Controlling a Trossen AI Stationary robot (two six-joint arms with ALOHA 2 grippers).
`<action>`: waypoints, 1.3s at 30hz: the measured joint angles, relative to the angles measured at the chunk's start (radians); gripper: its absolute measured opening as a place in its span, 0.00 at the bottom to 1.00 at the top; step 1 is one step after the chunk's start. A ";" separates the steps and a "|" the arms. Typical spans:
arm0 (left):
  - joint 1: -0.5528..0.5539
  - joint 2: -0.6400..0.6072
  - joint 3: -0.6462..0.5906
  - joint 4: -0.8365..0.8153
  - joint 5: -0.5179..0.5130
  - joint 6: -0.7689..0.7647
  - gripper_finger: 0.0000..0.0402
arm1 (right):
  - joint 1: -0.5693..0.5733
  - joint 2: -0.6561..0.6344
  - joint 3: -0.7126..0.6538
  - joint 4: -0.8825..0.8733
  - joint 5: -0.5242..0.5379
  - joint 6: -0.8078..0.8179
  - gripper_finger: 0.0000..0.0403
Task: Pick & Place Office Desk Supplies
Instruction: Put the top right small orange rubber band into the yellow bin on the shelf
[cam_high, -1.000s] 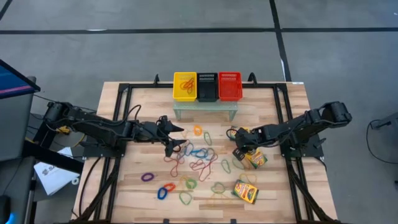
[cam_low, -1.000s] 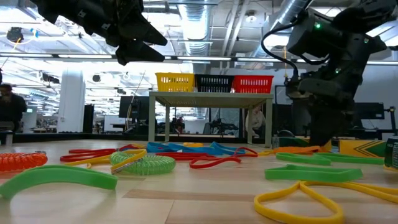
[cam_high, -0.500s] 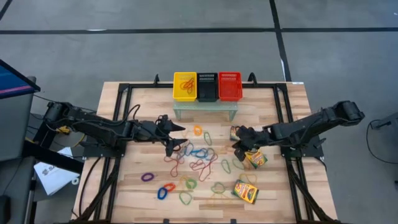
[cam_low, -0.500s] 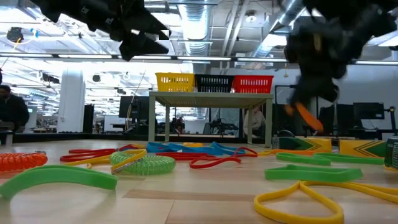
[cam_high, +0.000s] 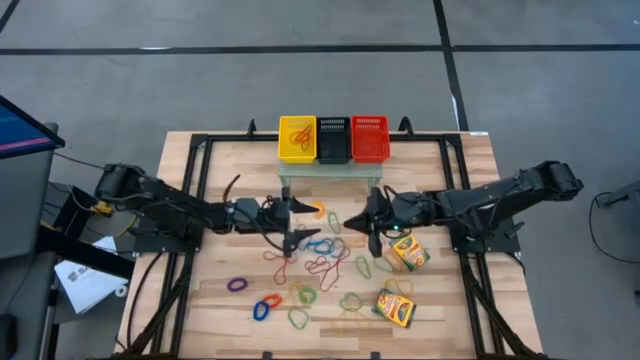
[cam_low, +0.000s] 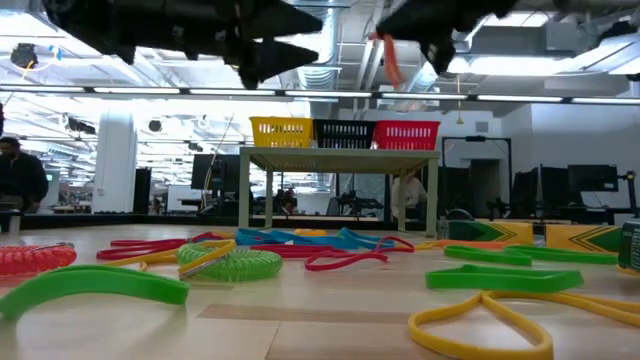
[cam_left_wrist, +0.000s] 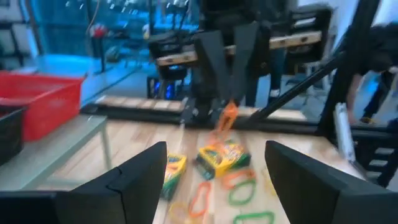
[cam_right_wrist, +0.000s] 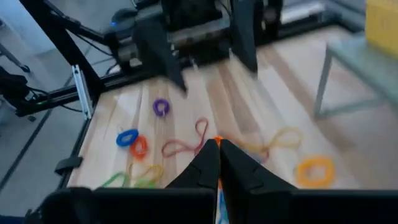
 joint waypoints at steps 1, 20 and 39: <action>0.000 0.011 0.001 0.039 0.017 0.002 0.68 | 0.000 0.007 0.018 -0.011 0.000 -0.018 0.00; 0.056 0.135 0.134 0.041 0.138 0.070 0.72 | -0.046 0.021 0.049 0.049 -0.006 -0.081 0.00; 0.098 0.256 0.272 0.003 0.267 0.075 0.54 | -0.043 0.022 0.049 0.059 -0.008 -0.095 0.00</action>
